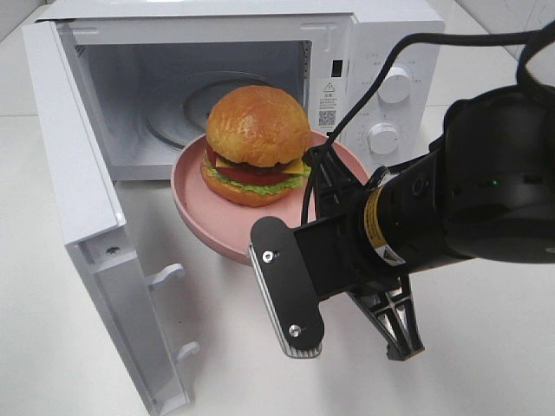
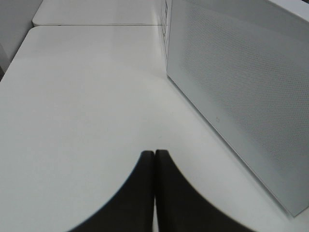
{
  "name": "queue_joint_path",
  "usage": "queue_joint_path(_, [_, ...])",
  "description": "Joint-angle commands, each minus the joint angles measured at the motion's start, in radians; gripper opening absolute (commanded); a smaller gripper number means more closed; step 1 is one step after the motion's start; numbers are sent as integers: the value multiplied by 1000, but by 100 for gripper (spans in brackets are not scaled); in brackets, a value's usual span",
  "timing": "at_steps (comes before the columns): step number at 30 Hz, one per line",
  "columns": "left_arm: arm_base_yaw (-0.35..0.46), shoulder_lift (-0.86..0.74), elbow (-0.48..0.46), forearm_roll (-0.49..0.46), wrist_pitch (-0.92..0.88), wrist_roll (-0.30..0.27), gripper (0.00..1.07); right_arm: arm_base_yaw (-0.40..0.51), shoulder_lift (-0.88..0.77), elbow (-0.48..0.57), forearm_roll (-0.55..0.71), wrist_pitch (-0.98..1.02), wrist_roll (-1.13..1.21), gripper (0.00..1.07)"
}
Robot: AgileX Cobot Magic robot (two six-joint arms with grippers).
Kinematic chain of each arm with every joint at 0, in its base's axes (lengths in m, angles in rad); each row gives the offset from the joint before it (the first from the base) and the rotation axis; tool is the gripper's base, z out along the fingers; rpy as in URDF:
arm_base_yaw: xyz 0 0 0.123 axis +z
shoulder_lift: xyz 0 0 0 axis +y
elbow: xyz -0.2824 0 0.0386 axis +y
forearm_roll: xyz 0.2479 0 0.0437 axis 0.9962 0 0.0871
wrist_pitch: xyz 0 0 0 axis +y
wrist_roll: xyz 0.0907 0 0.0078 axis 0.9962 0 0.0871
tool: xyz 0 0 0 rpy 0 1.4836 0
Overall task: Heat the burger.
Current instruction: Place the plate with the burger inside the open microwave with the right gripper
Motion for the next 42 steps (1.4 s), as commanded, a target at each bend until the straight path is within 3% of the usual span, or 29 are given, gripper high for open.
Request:
queue_joint_path(1, [4,-21,3,-3,-16,-3,0,-57,-11,-10,-35,-102,-89,0])
queue_joint_path(11, [4,-21,3,-3,-16,-3,0,-160,82,-11,-35,-254,-232,0])
queue_joint_path(21, [4,-21,3,-3,-16,-3,0,-192,185,-49,-36,-322,-250,0])
queue_joint_path(28, [4,-21,3,-3,-16,-3,0,-192,274,-180,-36,-282,-303,0])
queue_joint_path(37, [4,-21,3,-3,-16,-3,0,-192,336,-276,-34,-235,-363,0])
queue_joint_path(42, [4,-21,3,-3,-16,-3,0,-192,386,-349,55,-165,-464,0])
